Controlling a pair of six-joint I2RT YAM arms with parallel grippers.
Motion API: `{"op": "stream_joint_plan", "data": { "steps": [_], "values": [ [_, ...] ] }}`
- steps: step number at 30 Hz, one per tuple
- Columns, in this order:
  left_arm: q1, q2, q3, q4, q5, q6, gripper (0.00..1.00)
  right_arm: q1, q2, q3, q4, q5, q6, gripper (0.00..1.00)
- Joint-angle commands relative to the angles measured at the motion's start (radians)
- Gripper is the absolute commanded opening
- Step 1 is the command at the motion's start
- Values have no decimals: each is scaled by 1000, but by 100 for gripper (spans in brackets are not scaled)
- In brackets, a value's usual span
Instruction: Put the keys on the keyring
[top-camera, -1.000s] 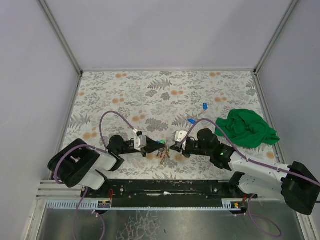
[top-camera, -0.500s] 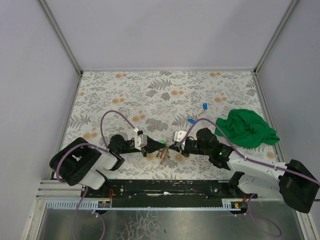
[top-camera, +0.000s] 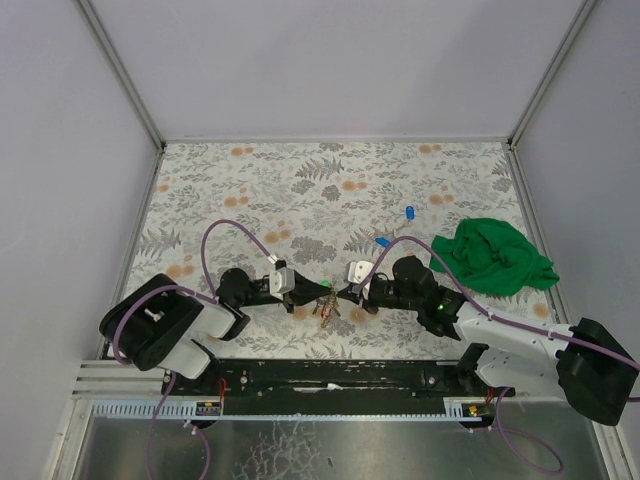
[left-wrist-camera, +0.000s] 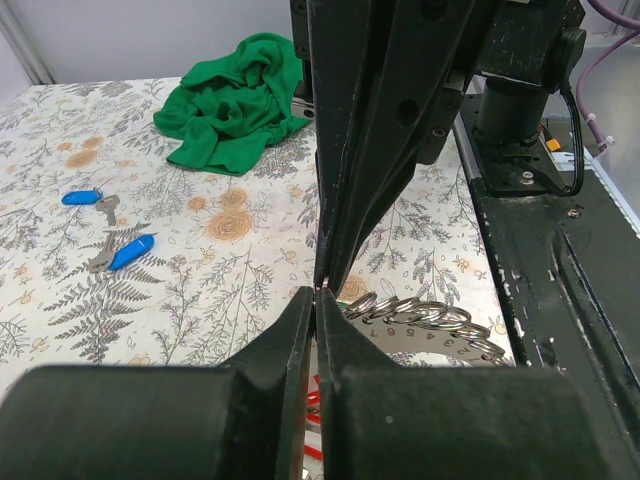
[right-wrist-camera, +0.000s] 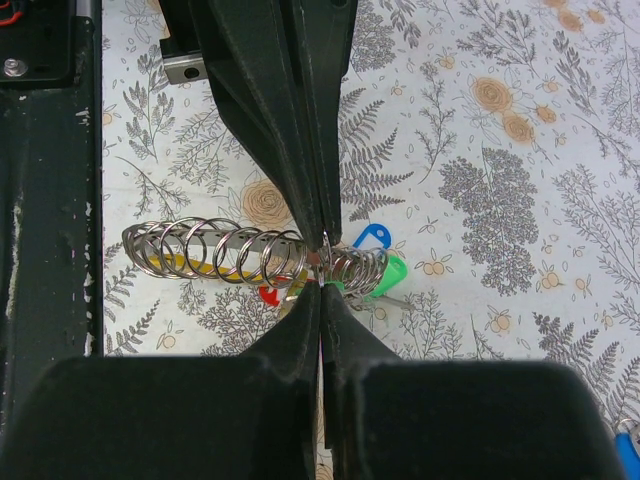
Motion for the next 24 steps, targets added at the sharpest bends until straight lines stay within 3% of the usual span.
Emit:
{"op": "stream_joint_plan", "data": {
  "steps": [1,24],
  "values": [
    [2,3,21,110,15,-4,0,-5,2,25,69,8,8,0],
    [2,-4,16,109,-5,-3,0,-5,6,28,23,34,12,0]
  ]
}}
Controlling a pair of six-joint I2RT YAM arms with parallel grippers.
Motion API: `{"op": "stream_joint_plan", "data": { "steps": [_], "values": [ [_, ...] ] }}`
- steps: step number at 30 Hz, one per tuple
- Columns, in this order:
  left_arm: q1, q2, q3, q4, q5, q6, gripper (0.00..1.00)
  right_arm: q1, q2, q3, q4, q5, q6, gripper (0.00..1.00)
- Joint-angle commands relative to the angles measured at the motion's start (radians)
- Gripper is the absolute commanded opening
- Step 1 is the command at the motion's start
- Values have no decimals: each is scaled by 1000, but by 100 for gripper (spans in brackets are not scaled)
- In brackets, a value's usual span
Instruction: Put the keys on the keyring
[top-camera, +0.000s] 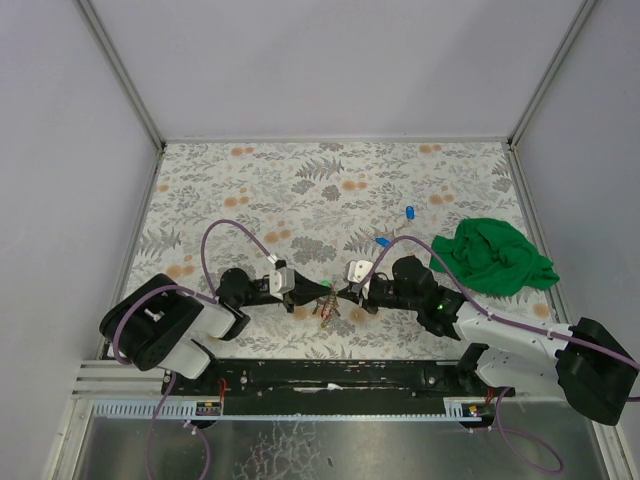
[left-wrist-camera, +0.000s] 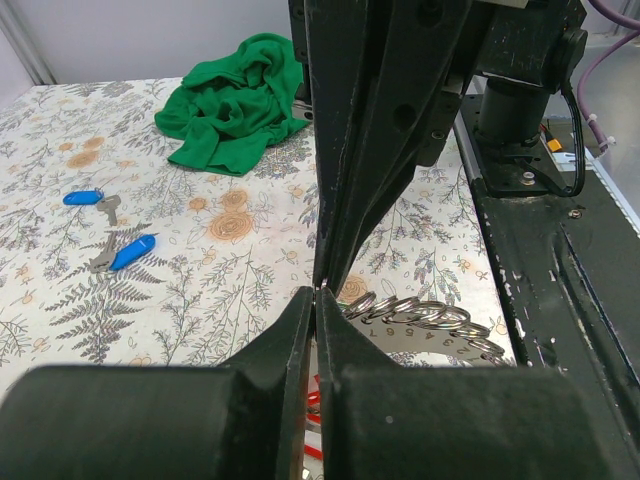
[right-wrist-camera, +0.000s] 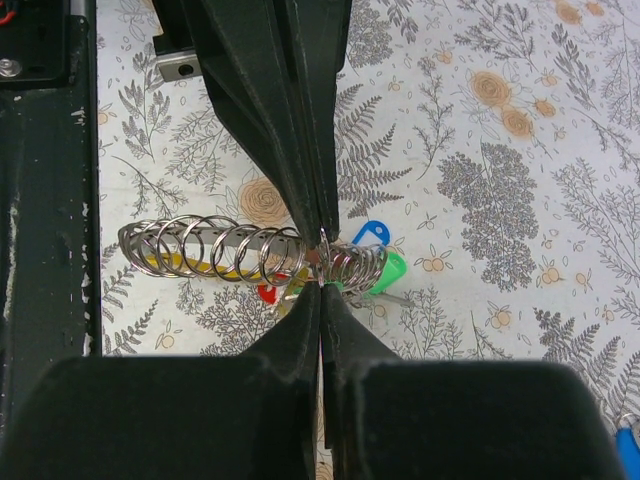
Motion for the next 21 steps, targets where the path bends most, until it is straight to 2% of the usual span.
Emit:
{"op": "stream_joint_plan", "data": {
  "steps": [1,21],
  "values": [
    [2,-4,15,109,-6,-4,0,-5,1,28,21,26,4,0],
    [1,5,22,109,7,-6,0,-5,-15,19,62,8,17,0]
  ]
}}
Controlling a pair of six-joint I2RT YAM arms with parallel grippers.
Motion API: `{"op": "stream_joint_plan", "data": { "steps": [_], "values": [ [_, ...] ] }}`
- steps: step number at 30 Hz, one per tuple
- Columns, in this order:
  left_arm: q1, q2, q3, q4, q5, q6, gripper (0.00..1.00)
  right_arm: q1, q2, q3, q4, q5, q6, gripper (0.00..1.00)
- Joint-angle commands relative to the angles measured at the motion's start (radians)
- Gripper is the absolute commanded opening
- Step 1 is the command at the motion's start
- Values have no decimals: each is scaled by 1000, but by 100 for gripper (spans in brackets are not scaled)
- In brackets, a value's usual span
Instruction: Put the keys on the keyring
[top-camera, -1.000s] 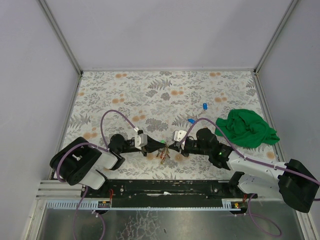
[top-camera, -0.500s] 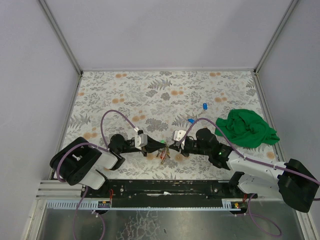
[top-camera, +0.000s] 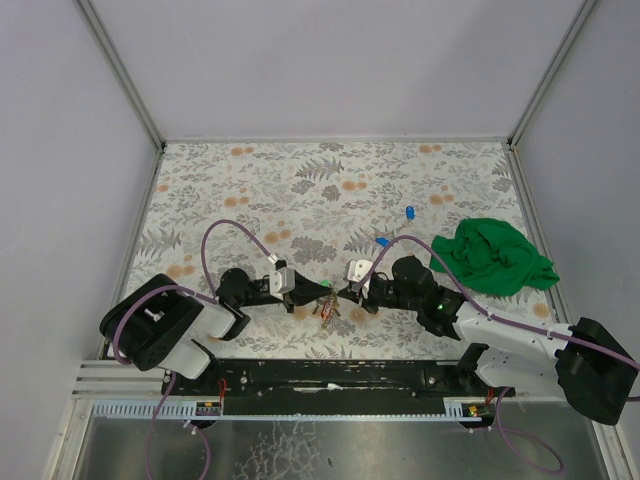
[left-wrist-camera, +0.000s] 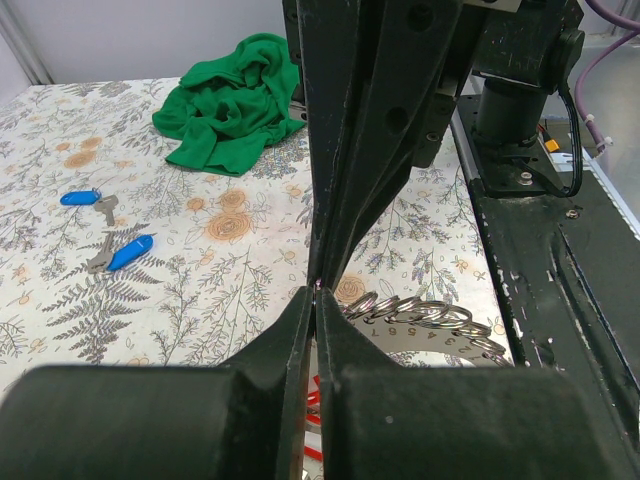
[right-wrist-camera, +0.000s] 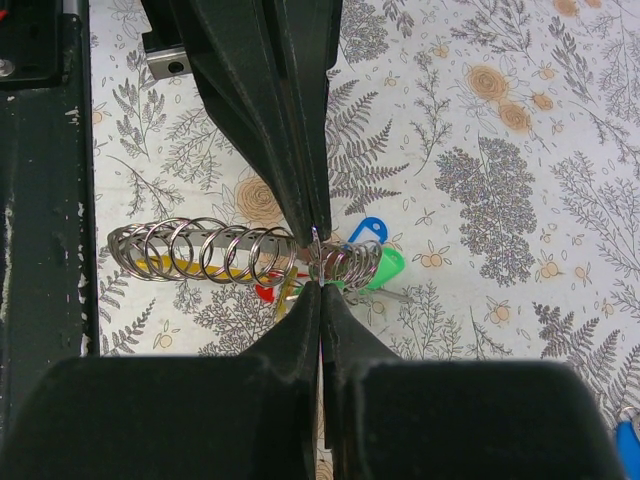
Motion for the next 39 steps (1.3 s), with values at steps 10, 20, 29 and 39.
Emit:
{"op": "stream_joint_plan", "data": {
  "steps": [10,20,29,39],
  "values": [
    [0,11,27,109,12,-5,0,-4,-21,17,79,-13,16,0],
    [-2,2,21,109,-3,1,0,-5,-26,9,37,3,15,0],
    [-1,2,20,109,-8,2,0,-5,-43,0,24,-1,16,0],
    [-1,-1,18,109,-11,3,0,-5,-14,16,-3,10,21,0]
  ]
}}
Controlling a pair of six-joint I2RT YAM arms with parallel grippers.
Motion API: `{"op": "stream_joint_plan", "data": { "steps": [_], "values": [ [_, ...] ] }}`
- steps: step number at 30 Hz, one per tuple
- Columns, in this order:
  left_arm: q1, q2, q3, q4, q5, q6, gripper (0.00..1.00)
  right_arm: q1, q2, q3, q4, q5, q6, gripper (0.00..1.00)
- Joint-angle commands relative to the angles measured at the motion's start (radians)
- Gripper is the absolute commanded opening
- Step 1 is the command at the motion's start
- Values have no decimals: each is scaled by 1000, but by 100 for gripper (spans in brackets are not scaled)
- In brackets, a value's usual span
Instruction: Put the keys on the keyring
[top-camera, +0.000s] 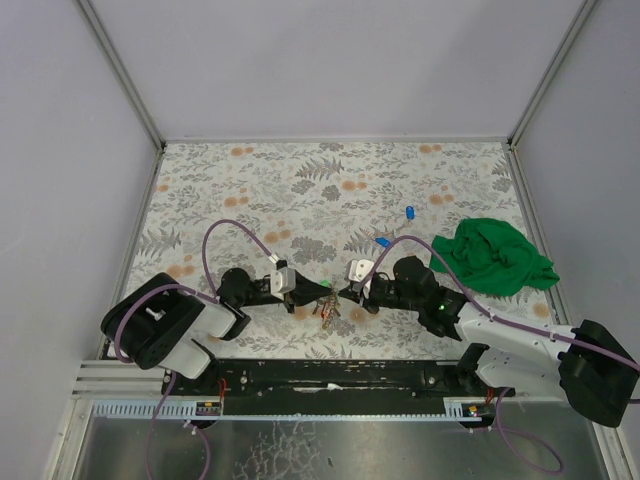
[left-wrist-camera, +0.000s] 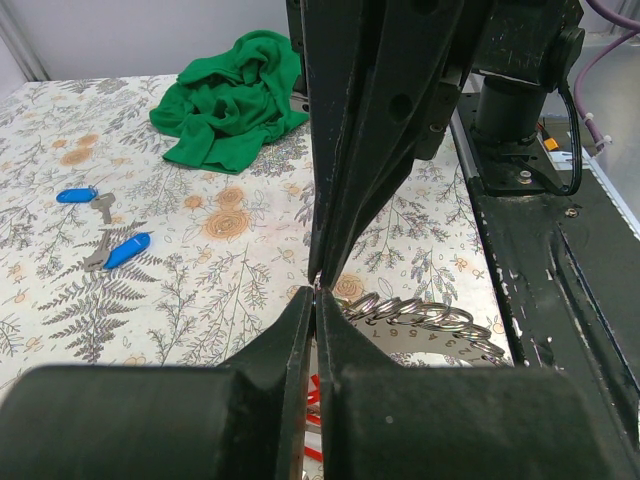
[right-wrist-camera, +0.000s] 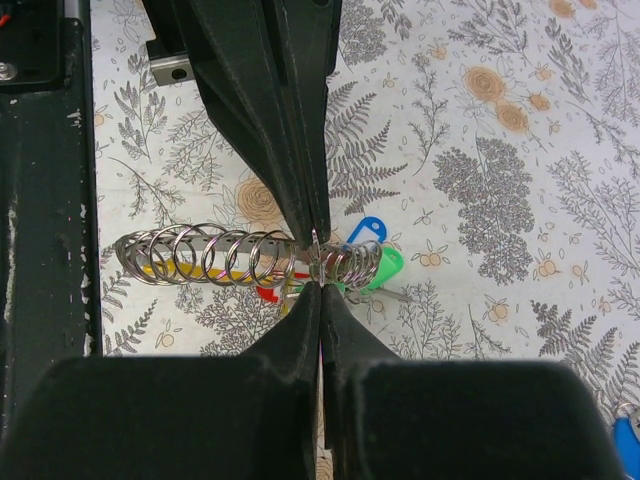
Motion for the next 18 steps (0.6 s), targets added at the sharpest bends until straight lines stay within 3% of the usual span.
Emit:
{"op": "stream_joint_plan", "data": {
  "steps": [1,18],
  "values": [
    [-1,-11,15,109,-11,3,0,-5,7,17,10,5,15,0],
    [-2,-5,18,109,1,-1,0,-6,-6,10,44,-24,17,0]
  ]
}}
